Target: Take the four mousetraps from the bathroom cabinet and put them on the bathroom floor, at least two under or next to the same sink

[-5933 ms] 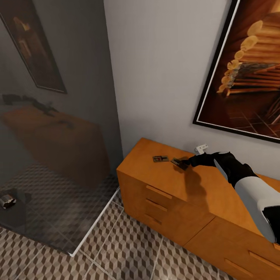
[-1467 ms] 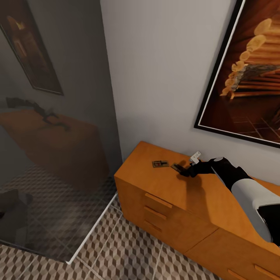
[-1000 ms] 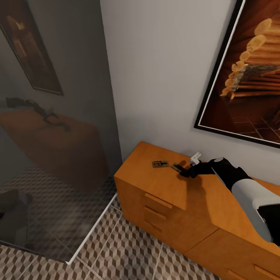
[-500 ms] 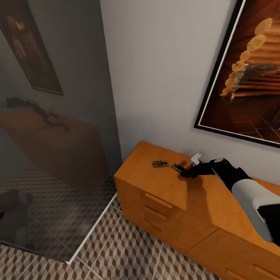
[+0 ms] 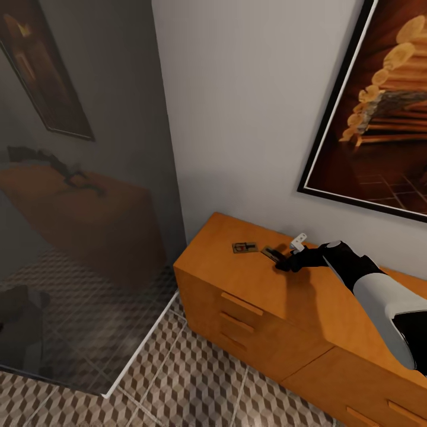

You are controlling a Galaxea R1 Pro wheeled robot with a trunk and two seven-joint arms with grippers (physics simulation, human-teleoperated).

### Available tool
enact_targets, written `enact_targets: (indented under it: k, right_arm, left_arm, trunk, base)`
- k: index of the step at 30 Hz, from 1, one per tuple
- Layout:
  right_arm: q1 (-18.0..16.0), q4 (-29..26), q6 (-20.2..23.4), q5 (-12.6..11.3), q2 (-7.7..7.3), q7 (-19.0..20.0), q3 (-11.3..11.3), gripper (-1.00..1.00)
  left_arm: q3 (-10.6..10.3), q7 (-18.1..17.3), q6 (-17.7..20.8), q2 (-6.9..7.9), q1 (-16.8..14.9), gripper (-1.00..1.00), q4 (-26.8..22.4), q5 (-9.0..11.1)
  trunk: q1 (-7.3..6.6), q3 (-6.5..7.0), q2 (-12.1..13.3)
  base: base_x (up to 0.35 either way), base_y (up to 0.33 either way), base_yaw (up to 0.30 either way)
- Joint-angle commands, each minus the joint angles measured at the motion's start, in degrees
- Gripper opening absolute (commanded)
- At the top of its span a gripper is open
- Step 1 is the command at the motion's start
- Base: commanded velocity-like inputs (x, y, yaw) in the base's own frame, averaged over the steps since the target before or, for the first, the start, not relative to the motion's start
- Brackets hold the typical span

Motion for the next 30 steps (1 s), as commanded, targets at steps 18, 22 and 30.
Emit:
enact_targets:
  k: [18,22,30]
  right_arm:
    - [0.0,0.5,0.3,0.4,-0.02,0.3,-0.1,1.0]
    - [0.0,0.9,-0.1,0.4,-0.02,0.3,-0.1,1.0]
    - [0.0,1.1,-0.8,0.4,-0.02,0.3,-0.1,1.0]
  left_arm:
    - [-0.3,-0.3,-0.3,-0.01,-0.1,1.0,0.2,0.5]
    - [-0.3,-0.3,-0.3,-0.01,-0.1,1.0,0.2,0.5]
    - [-0.3,-0.3,-0.3,-0.01,-0.1,1.0,0.2,0.5]
  trunk:
    - [0.03,-0.55,-0.1]
    - [0.03,-0.55,-0.1]
    - [0.03,-0.55,-0.1]
  base:
    - [0.0,0.0,0.0]
    - [0.0,0.0,0.0]
    - [0.0,0.0,0.0]
